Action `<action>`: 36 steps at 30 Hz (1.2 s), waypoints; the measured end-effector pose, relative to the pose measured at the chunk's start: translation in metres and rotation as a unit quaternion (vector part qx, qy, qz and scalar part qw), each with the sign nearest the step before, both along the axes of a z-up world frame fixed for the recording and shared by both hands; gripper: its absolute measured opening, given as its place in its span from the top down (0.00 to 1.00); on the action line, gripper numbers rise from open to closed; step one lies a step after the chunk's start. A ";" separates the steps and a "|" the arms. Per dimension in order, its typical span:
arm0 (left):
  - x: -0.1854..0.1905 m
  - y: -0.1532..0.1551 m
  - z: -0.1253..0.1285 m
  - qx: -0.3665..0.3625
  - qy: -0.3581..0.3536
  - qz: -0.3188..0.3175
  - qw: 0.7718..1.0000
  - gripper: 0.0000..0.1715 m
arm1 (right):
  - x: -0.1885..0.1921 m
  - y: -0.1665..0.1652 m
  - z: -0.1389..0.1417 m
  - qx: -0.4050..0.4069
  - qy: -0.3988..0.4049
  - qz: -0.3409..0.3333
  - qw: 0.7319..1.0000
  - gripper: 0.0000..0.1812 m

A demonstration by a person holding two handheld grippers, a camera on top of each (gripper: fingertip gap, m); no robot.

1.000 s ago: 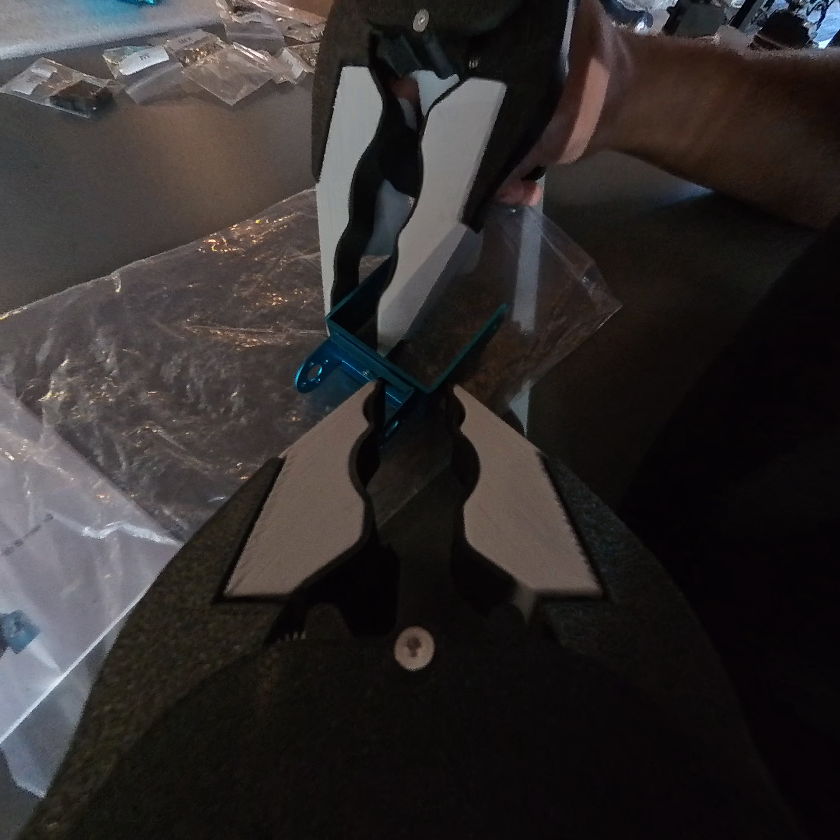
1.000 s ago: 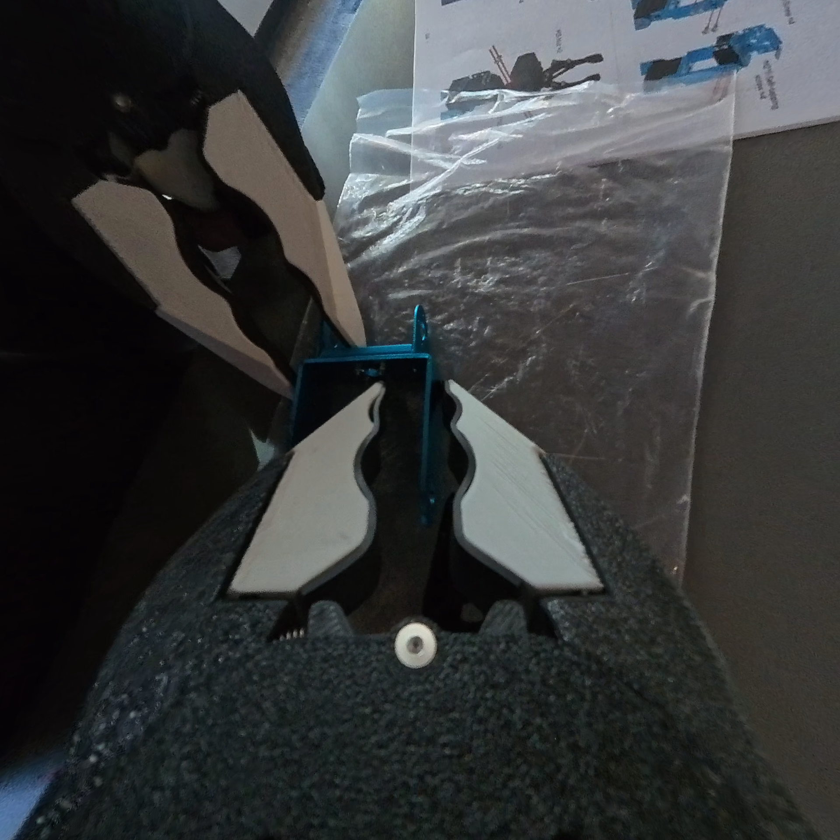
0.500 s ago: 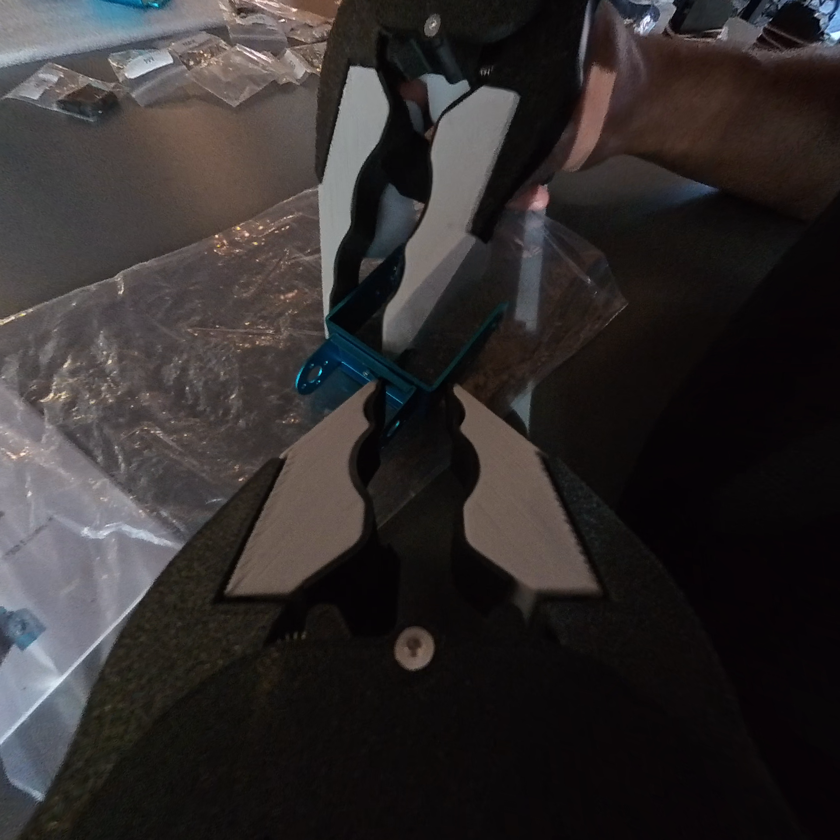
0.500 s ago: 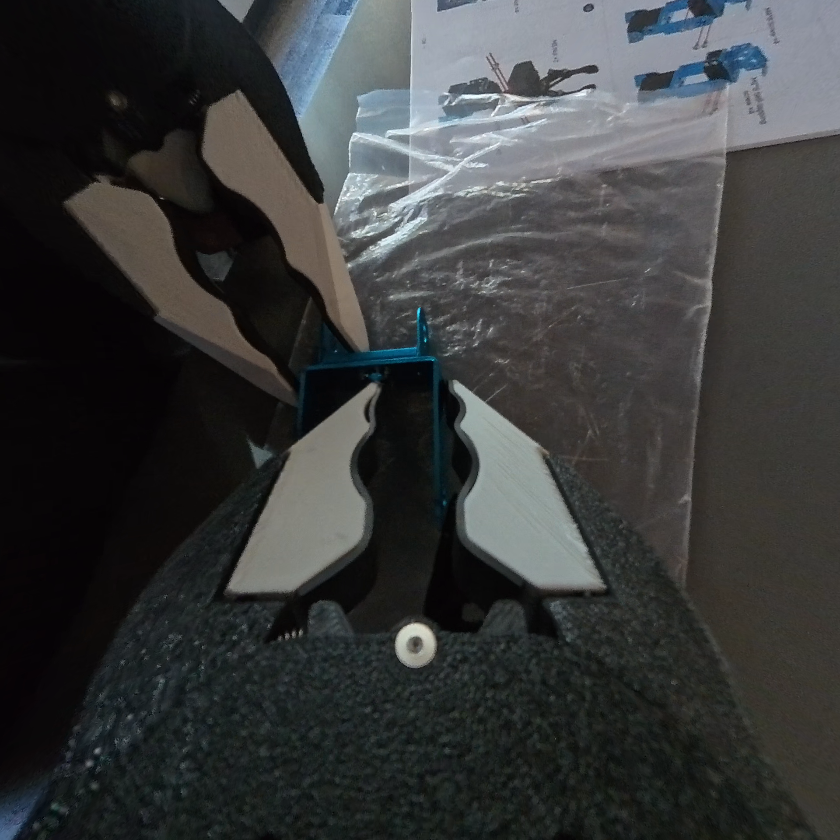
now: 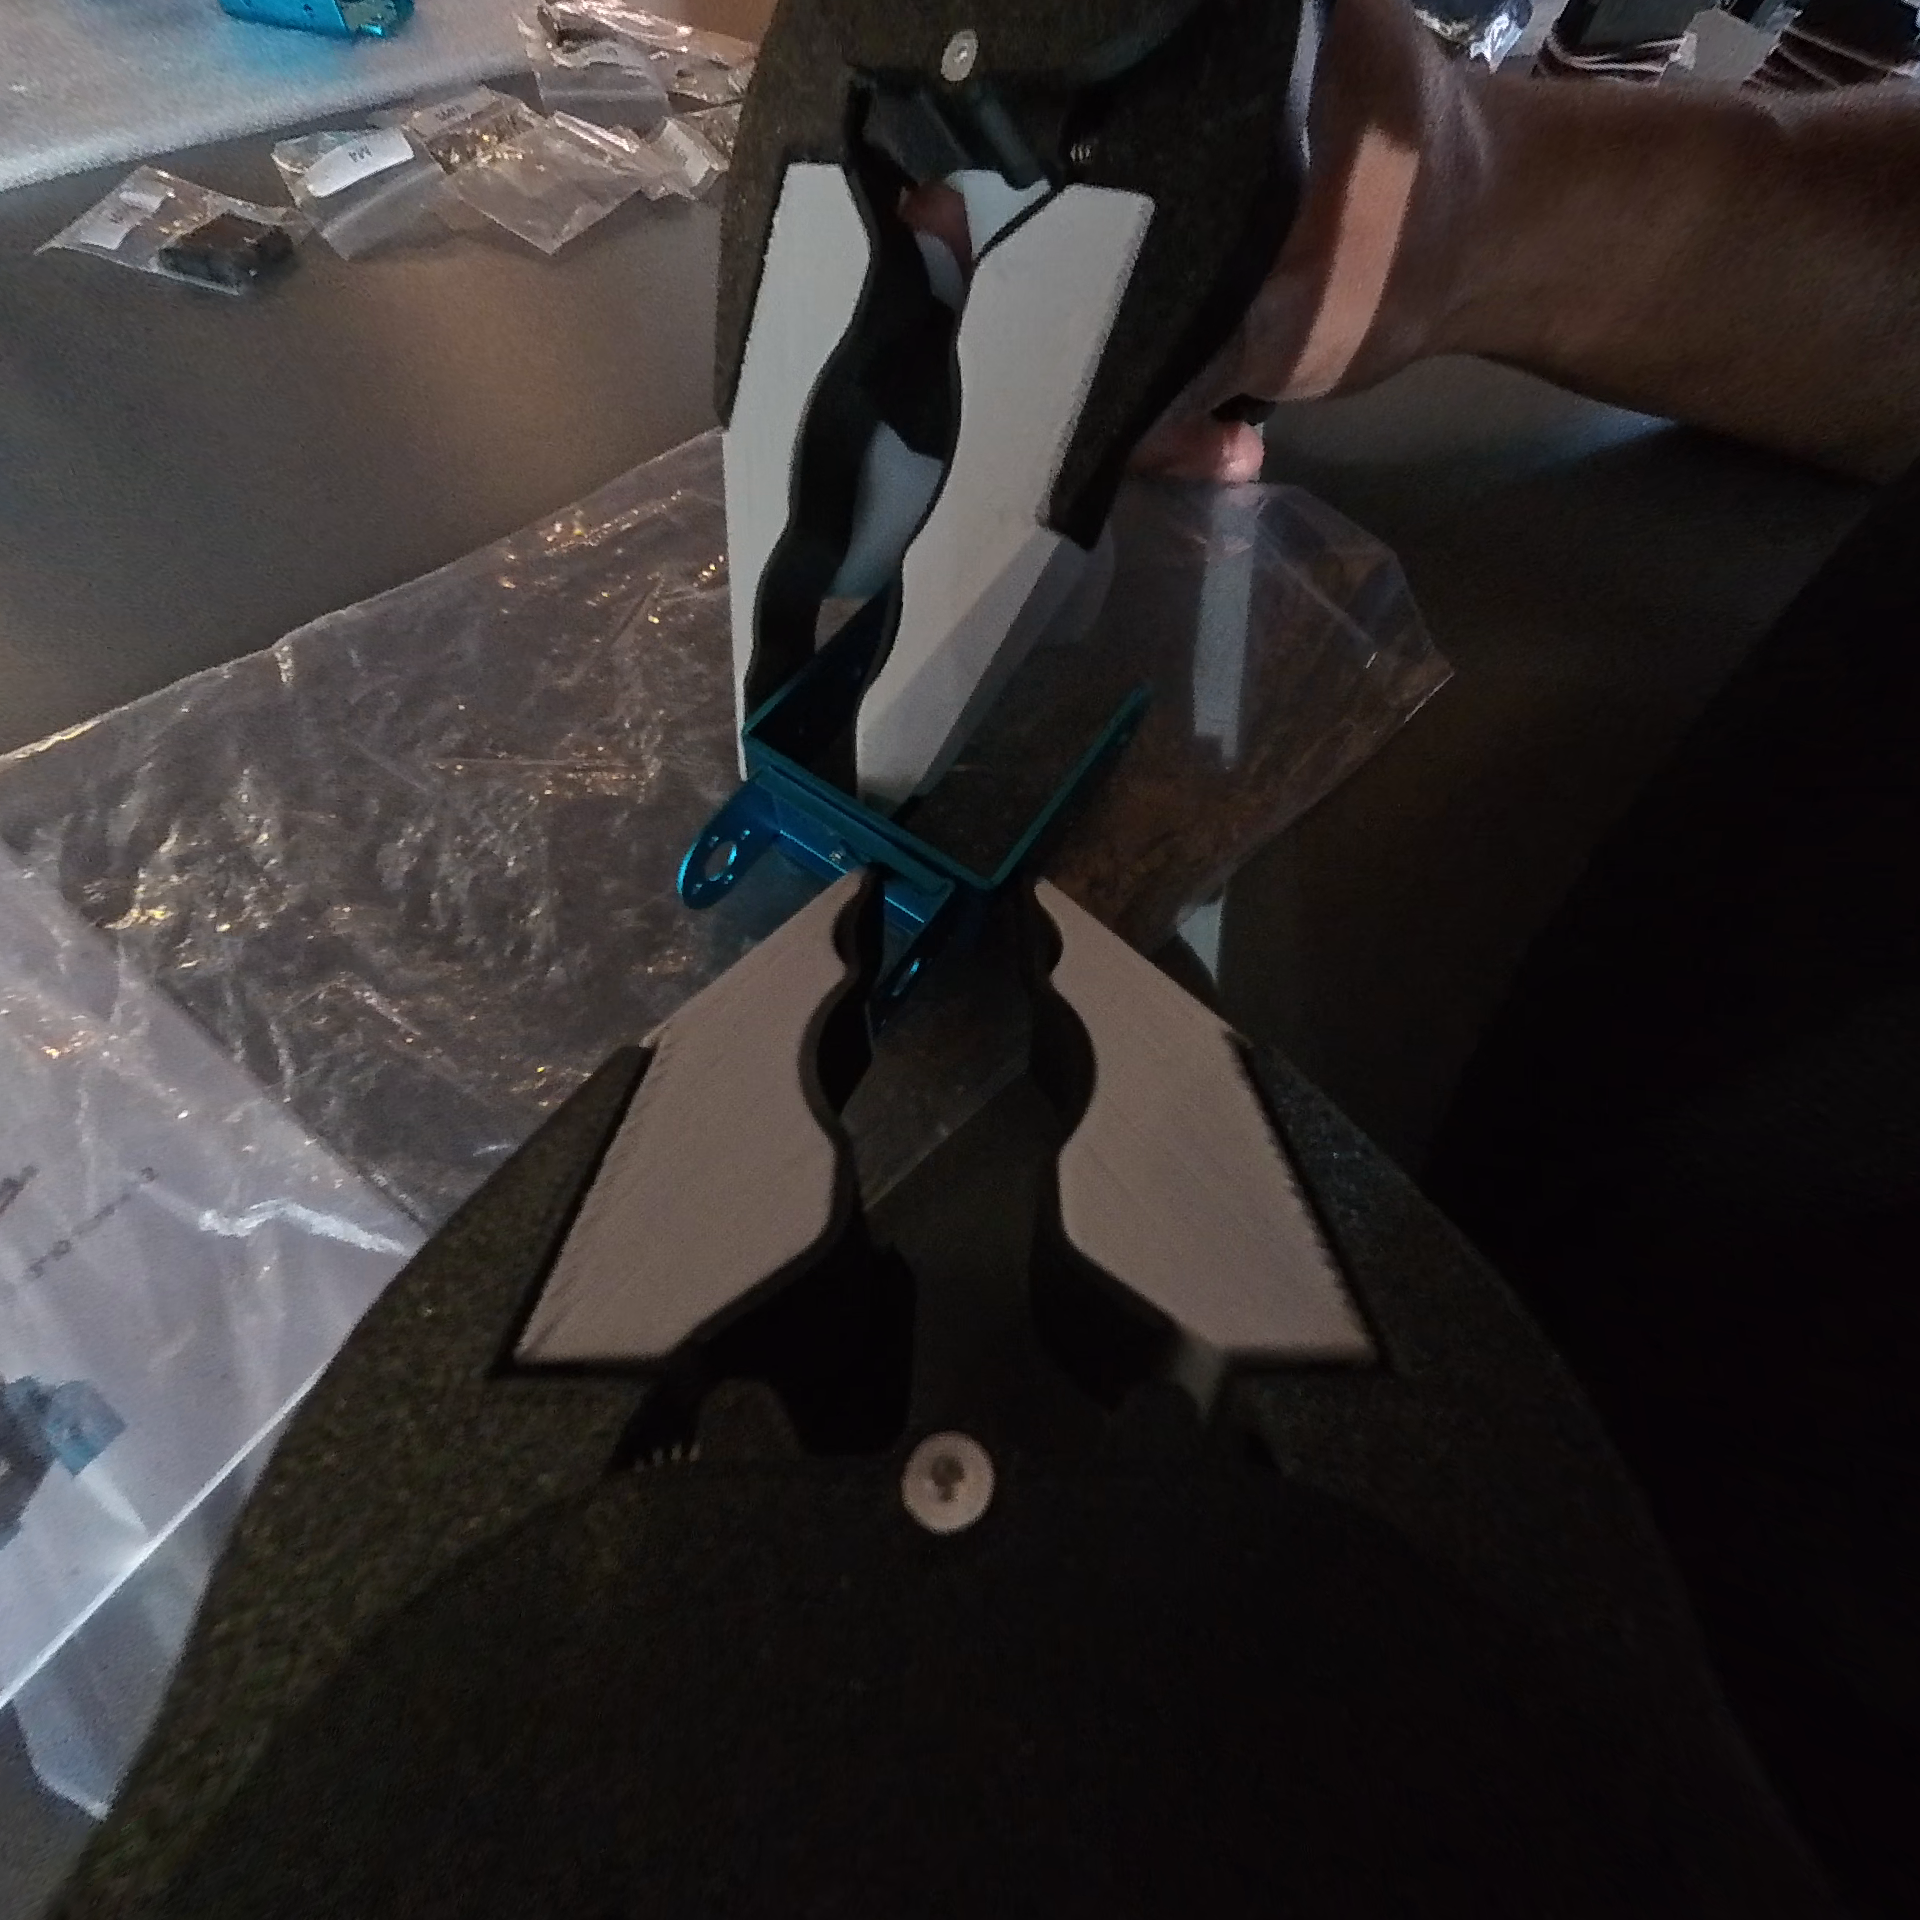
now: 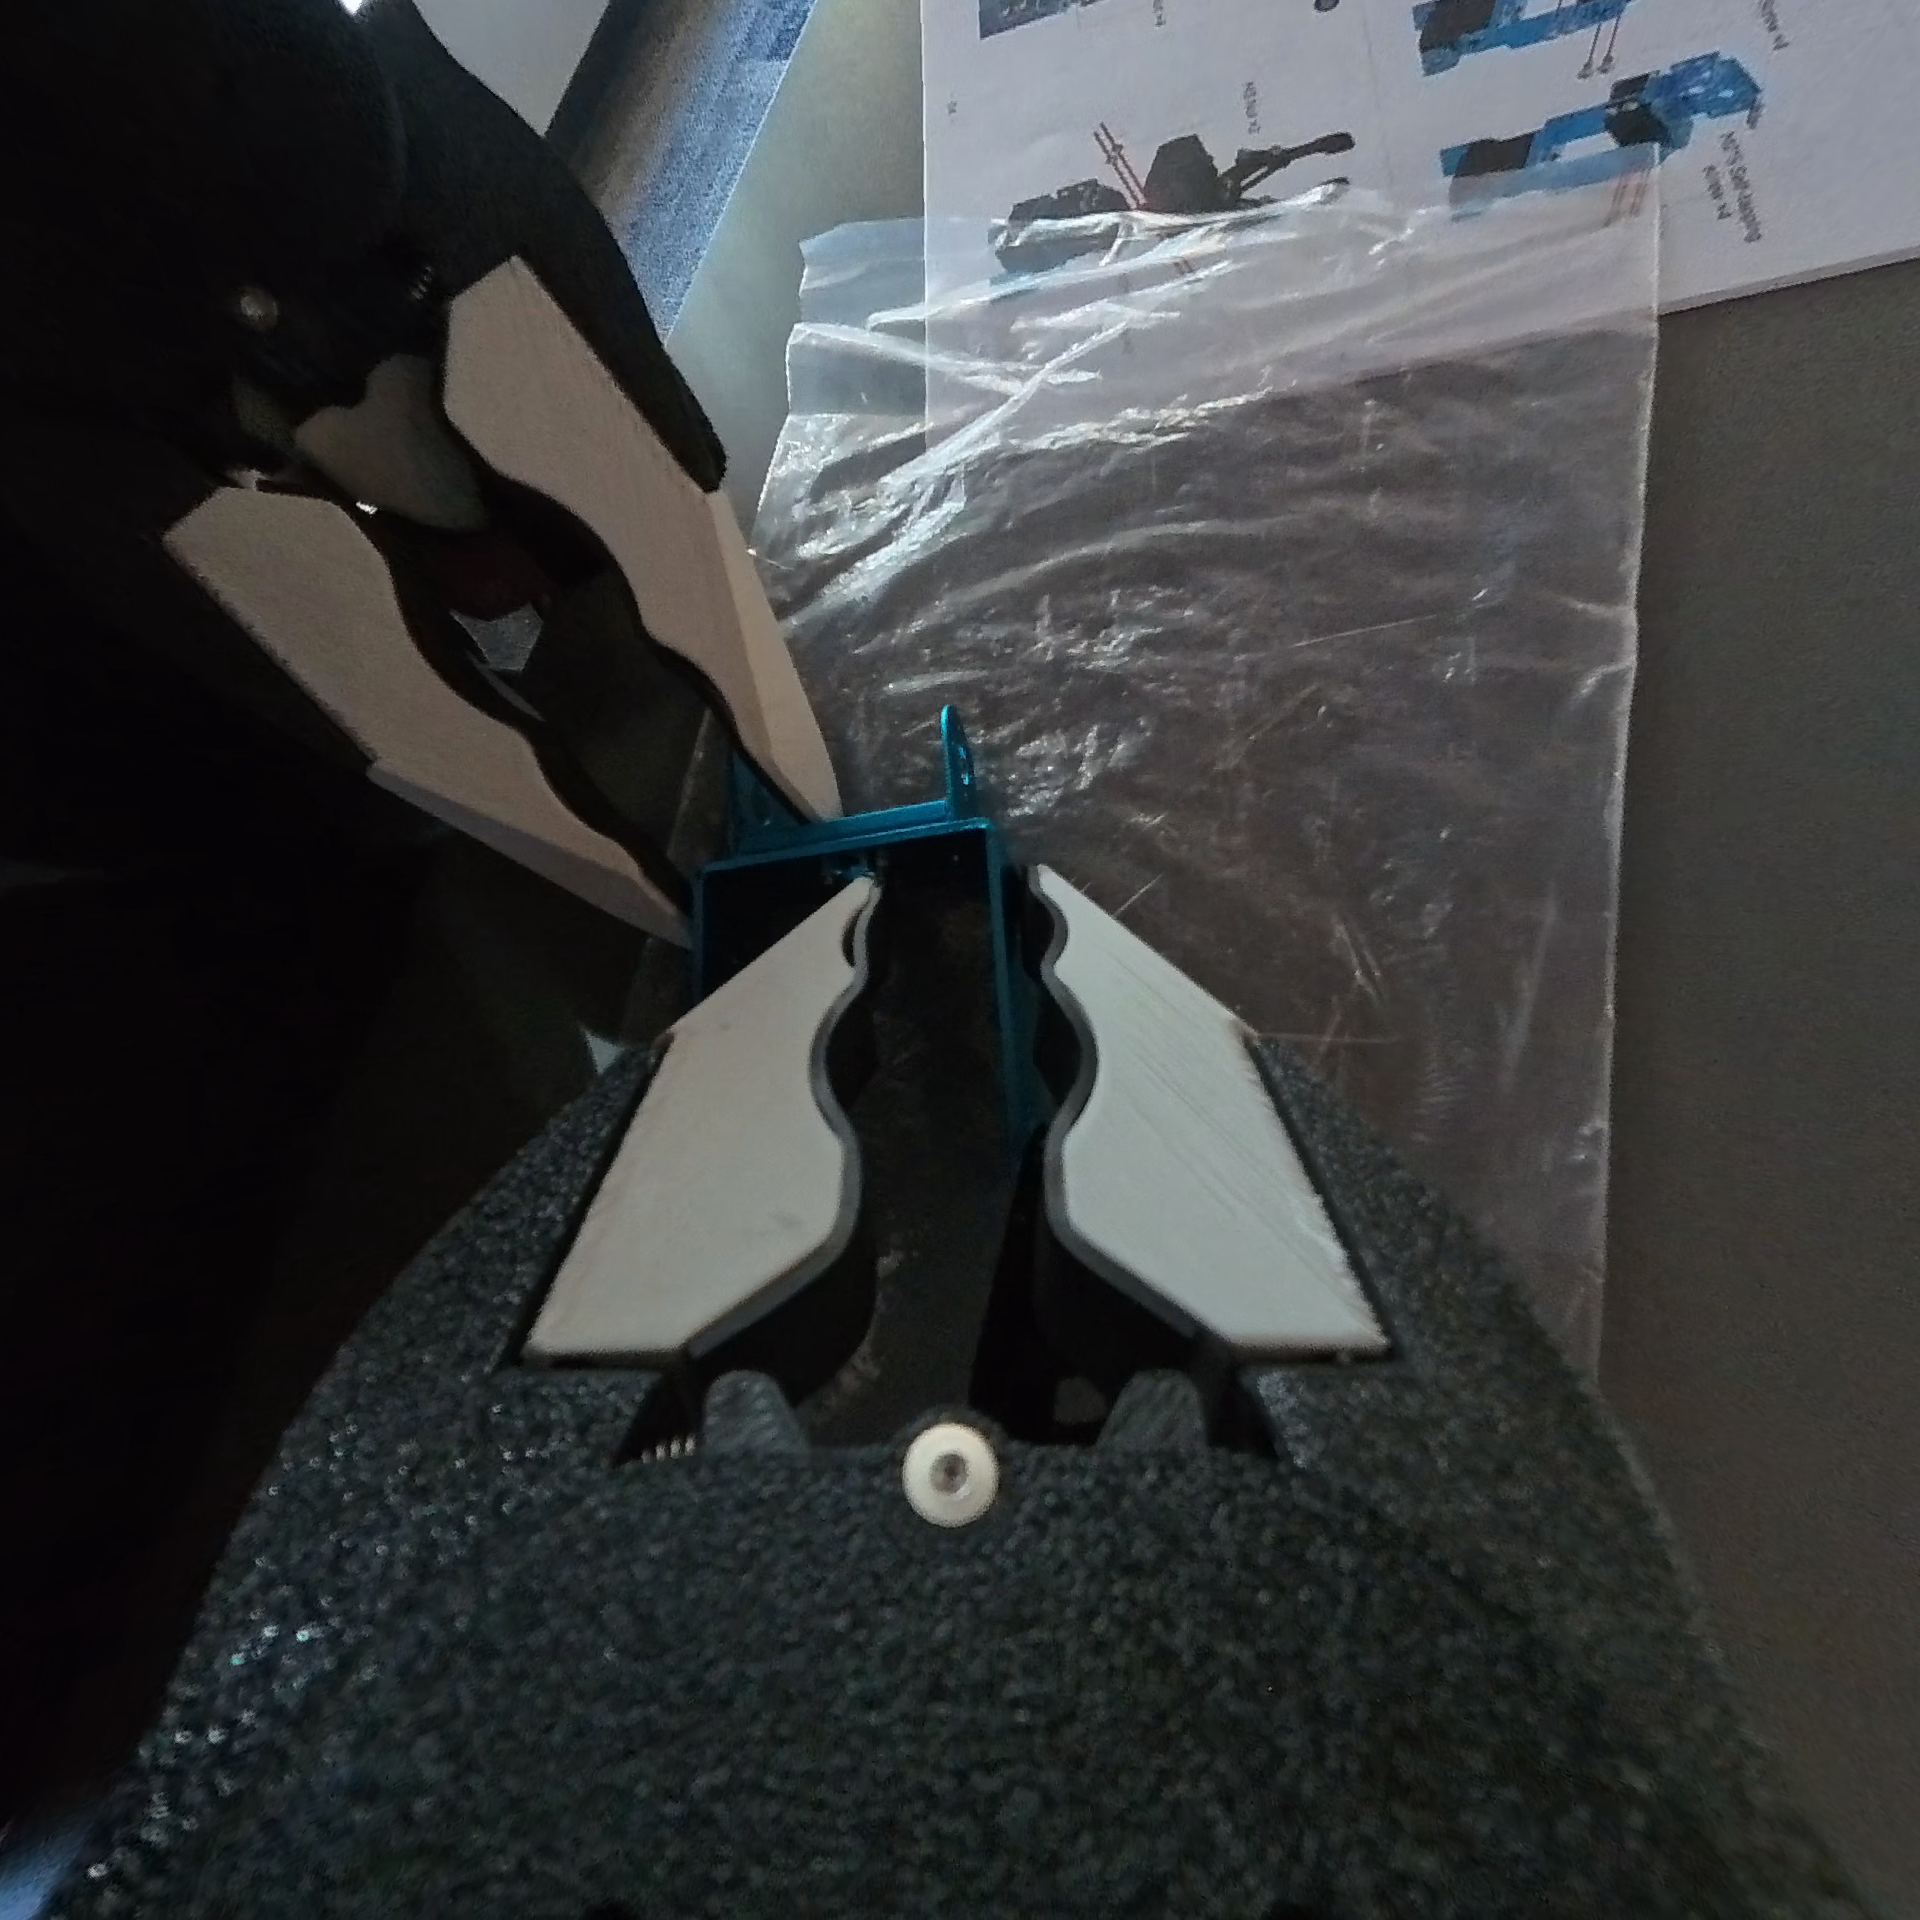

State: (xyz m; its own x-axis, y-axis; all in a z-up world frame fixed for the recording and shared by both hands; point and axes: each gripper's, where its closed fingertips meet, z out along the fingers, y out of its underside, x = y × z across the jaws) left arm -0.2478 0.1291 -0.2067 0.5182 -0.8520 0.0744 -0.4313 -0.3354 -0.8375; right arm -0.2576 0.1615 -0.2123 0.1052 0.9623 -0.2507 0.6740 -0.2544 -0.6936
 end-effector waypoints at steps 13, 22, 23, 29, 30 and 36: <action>0.004 -0.004 0.005 -0.023 -0.031 -0.008 0.999 0.74 | 0.017 0.014 0.021 0.015 -0.005 -0.012 1.000 0.76; -0.047 -0.004 0.051 0.018 -0.107 0.000 0.994 0.64 | 0.044 -0.023 0.096 0.074 0.157 -0.228 0.958 0.78; -0.056 -0.004 0.053 0.022 -0.112 0.004 0.993 0.64 | 0.046 -0.033 0.091 0.076 0.157 -0.254 0.951 0.77; -0.102 -0.022 0.057 0.064 -0.113 0.038 0.991 0.65 | 0.052 -0.076 0.067 0.101 0.127 -0.397 0.903 0.75; -0.107 -0.026 0.055 0.076 -0.105 0.048 0.990 0.65 | 0.058 -0.078 0.064 0.125 0.124 -0.416 0.892 0.79; -0.128 -0.044 0.033 0.122 -0.024 0.110 0.986 0.65 | 0.072 -0.099 0.058 0.196 0.082 -0.466 0.859 0.80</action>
State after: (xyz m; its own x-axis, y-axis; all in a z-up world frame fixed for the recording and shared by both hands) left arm -0.3755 0.0849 -0.1735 0.6938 -0.7146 -0.0898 -0.3287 -0.2033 -0.9223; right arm -0.1858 0.0630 -0.1544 0.8695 0.4937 -0.0122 0.1893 -0.3559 -0.9152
